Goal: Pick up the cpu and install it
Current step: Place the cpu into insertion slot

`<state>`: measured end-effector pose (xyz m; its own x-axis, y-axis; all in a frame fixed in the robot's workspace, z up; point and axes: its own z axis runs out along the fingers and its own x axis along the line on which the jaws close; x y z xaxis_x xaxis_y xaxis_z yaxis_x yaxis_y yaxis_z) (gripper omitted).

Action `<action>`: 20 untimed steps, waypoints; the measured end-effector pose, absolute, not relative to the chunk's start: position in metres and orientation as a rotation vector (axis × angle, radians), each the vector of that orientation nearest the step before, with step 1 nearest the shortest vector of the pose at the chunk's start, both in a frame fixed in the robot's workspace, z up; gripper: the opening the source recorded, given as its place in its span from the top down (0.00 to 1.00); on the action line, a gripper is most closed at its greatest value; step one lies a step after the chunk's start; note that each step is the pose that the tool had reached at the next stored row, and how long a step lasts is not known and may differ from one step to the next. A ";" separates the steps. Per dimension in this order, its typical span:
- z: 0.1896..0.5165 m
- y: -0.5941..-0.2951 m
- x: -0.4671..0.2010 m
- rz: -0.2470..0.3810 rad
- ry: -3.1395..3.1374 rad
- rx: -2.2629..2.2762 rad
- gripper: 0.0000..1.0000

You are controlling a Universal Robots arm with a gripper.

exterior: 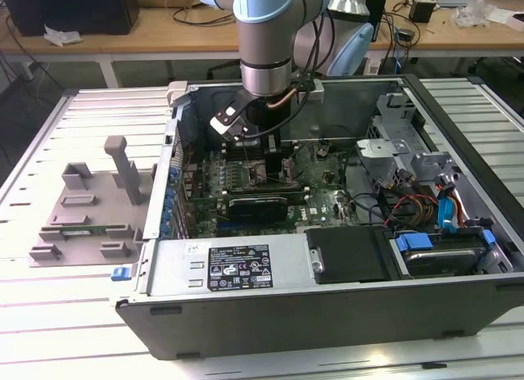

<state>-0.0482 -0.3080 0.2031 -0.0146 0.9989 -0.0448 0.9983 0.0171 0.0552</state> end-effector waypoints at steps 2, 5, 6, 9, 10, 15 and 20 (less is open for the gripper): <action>0.203 -0.308 -0.048 0.012 2.188 2.154 0.38; 0.205 -0.308 -0.048 0.012 2.188 2.154 0.38; 0.206 -0.308 -0.048 0.012 2.188 2.154 0.38; 0.211 -0.308 -0.048 0.012 2.188 2.154 0.38; 0.212 -0.308 -0.048 0.012 2.188 2.154 0.38; 0.212 -0.308 -0.048 0.011 2.188 2.154 0.38; 0.212 -0.308 -0.048 0.009 2.187 2.153 0.83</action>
<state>-0.0482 -0.3079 0.2122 -0.0145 0.9988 -0.0473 0.9983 0.0171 0.0552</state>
